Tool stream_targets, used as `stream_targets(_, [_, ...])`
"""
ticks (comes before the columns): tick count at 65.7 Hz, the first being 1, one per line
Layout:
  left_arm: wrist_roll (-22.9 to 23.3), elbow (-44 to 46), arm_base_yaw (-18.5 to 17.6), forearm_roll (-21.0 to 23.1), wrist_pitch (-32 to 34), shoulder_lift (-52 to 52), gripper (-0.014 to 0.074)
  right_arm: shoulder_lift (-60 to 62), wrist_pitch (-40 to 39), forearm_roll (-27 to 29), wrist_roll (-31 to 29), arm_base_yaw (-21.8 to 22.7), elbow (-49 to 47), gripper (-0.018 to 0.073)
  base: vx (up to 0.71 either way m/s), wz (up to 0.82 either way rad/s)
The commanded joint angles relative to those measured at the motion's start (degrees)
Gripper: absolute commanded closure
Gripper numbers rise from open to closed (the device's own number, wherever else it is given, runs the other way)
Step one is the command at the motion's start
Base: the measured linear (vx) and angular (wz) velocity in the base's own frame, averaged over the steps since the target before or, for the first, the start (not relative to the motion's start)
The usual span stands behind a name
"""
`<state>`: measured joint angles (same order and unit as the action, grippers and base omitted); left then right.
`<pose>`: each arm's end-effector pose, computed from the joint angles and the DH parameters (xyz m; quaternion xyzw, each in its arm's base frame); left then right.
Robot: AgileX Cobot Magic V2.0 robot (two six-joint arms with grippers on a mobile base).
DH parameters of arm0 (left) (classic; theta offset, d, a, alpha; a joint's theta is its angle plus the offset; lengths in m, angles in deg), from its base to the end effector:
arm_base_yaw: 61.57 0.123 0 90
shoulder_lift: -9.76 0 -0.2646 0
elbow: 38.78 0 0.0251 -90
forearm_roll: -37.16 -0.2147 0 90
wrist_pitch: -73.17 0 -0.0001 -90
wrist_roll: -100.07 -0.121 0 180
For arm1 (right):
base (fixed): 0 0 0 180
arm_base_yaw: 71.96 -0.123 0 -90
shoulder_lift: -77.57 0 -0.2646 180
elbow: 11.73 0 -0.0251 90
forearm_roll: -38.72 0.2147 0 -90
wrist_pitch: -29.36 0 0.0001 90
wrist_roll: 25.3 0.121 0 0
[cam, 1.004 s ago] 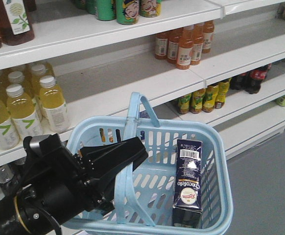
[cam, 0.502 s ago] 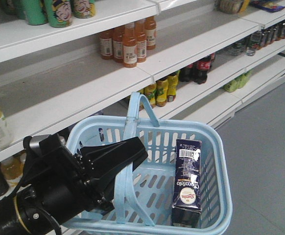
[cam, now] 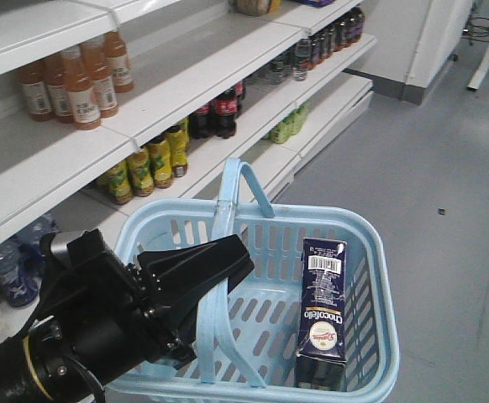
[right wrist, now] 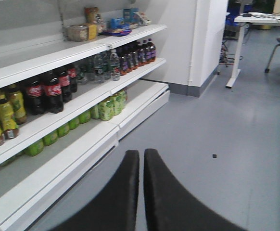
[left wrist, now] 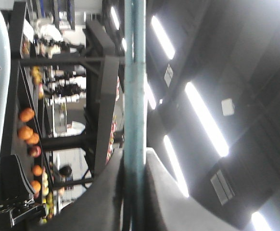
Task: Left arm holds basket, right arm returns cookies
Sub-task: 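Turn the base away from the shelves toward the open floor, basket held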
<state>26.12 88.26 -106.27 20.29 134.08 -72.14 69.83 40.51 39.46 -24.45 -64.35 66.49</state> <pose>0.1531 -0.1946 0.2814 -0.1786 0.5858 -0.7697 0.1801 0.0697 -0.0090 0.1837 0.0592 0.7472 -0.0339 0.6610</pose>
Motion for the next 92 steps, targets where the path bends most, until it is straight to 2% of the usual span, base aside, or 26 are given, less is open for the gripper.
stream_targets(1, [-0.36,2.05,-0.34,1.45,7.80,1.73,0.0599,0.71,-4.38,-0.25,-0.17,0.32,1.05,0.0570,0.04,-0.56])
stream_targets(39, [-0.36,2.05,-0.34,1.45,7.80,1.73,0.0599,0.71,-4.38,-0.25,-0.17,0.32,1.05,0.0570,0.05,-0.51])
stream_targets(92, [-0.36,2.05,-0.34,1.45,7.80,1.73,0.0599,0.71,-4.18,-0.25,-0.17,0.32,1.05,0.0570,0.11,-0.26])
